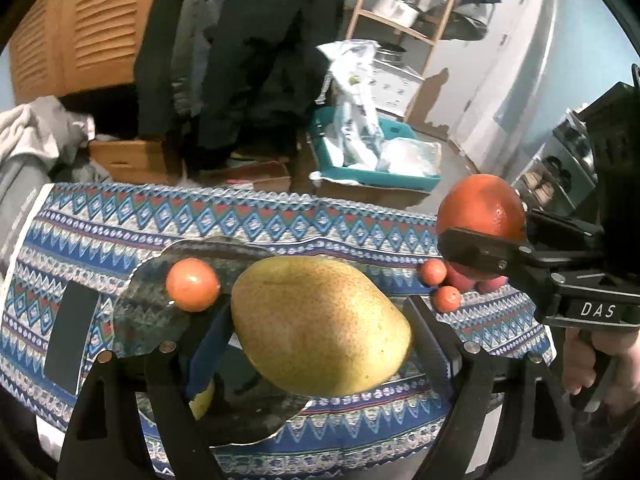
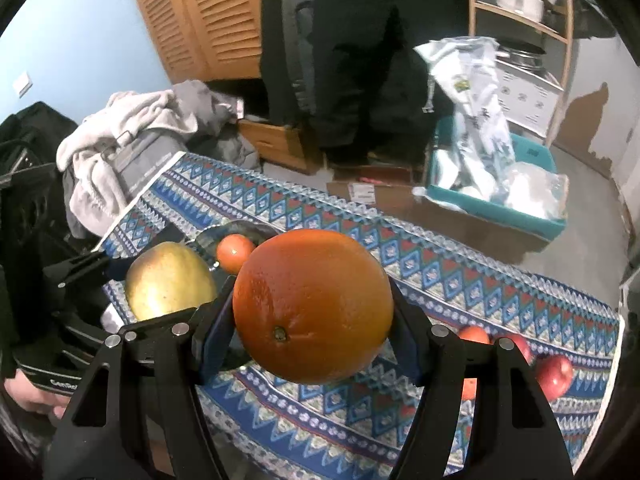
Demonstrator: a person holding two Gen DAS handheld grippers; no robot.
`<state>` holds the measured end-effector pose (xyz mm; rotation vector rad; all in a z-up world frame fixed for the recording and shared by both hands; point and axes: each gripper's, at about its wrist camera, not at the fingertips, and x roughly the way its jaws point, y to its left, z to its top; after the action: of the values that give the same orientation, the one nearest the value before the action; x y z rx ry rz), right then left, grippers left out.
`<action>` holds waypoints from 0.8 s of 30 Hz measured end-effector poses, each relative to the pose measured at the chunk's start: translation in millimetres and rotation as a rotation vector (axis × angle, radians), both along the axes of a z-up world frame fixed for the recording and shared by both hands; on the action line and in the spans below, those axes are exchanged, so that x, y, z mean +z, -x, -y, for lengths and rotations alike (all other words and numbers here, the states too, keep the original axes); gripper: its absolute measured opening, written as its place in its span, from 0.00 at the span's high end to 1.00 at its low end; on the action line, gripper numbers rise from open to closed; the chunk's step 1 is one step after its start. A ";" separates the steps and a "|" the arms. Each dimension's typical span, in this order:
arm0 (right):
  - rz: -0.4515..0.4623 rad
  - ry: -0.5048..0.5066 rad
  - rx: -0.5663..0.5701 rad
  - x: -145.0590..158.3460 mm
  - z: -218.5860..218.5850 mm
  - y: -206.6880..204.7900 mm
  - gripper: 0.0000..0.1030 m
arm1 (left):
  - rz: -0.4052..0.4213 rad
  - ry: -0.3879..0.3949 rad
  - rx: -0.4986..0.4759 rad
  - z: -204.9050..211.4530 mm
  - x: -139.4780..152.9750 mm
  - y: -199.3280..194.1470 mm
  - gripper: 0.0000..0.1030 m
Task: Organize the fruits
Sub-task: 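Carry the mango with the left tool while the right tool carries the large orange toward the glass bowl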
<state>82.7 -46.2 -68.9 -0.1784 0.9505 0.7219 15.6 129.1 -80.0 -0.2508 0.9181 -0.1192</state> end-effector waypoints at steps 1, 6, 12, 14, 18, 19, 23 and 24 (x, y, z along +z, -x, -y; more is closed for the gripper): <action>-0.004 0.002 0.005 -1.5 -4.3 -0.9 0.33 | -0.002 -0.002 0.009 -4.5 -1.7 0.0 0.17; -0.030 0.019 0.036 -16.0 -31.0 -6.9 0.33 | -0.023 -0.002 0.057 -27.0 -11.8 -1.5 0.17; -0.084 0.036 0.071 -38.0 -60.5 -18.4 0.33 | -0.057 -0.005 0.108 -52.9 -27.2 -5.0 0.17; -0.096 0.042 0.079 -45.9 -69.3 -22.6 0.33 | -0.065 -0.014 0.127 -60.8 -32.3 -6.8 0.17; -0.134 0.061 0.096 -65.6 -86.5 -28.0 0.33 | -0.093 -0.016 0.163 -77.2 -44.7 -10.2 0.17; -0.149 0.063 0.100 -71.1 -90.1 -28.8 0.33 | -0.101 -0.016 0.170 -80.7 -48.2 -10.7 0.17; -0.179 0.082 0.117 -86.2 -102.5 -29.3 0.33 | -0.132 -0.019 0.198 -93.7 -62.1 -11.4 0.17; -0.186 0.087 0.119 -90.1 -105.6 -29.8 0.33 | -0.139 -0.022 0.205 -96.8 -65.6 -11.2 0.17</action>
<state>112.5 59.4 -159.0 -0.2497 1.1572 0.8174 26.8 225.9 -145.6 -0.3344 1.0253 0.0981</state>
